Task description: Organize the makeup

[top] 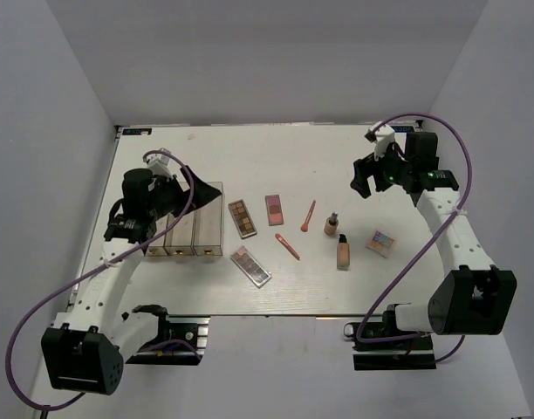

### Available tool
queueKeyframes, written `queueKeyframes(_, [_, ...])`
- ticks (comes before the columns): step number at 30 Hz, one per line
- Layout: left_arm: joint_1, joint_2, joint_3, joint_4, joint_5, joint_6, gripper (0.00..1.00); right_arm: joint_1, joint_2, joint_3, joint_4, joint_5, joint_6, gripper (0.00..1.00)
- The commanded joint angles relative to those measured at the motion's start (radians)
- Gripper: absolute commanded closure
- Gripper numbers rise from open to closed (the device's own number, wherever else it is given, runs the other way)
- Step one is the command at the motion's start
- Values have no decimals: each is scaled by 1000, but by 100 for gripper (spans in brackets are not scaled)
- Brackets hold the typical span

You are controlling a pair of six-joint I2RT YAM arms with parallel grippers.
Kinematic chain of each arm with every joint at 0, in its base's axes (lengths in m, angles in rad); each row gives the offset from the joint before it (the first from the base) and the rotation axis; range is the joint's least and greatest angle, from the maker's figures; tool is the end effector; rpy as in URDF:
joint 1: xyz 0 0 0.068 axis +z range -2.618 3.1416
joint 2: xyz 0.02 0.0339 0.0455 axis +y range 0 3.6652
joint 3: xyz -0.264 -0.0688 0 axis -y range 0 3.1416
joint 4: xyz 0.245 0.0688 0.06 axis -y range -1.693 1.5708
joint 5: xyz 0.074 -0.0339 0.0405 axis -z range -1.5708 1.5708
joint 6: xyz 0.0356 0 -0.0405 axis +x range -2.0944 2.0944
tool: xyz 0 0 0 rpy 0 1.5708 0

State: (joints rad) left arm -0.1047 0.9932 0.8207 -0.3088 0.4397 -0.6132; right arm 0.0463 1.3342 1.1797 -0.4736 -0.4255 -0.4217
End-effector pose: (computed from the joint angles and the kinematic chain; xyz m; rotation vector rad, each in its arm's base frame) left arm 0.2189 -0.0382 0.3026 -0.2534 2.1077 -0.8879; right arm 0.2946 0.0284 0.3292 -0.7230 2.0204 0.2498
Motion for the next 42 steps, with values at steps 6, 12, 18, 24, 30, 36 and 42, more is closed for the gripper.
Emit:
queueKeyframes(6, [-90,44,51,23,123,1,2,1,-10,49,-20,-55,-68,11])
queueKeyframes(12, [-193,90,96,7,51,-22,2,7,-15,54,-39,-64,-133,11])
queueKeyframes(18, [-355,211,240,-105,-111,-13,3,27,-38,71,-148,-96,-308,11])
queueKeyframes(24, [-507,330,359,-258,-272,-37,12,33,-93,25,-128,-111,-285,18])
queueKeyframes(30, [-639,496,472,-440,-479,-147,51,30,-87,-18,-71,-84,-195,71])
queueKeyframes(36, [-691,613,518,-538,-636,-289,28,27,-56,-14,-20,-41,-118,30])
queueKeyframes(42, [-691,789,641,-598,-856,-267,16,29,-27,-12,-8,-41,-85,27])
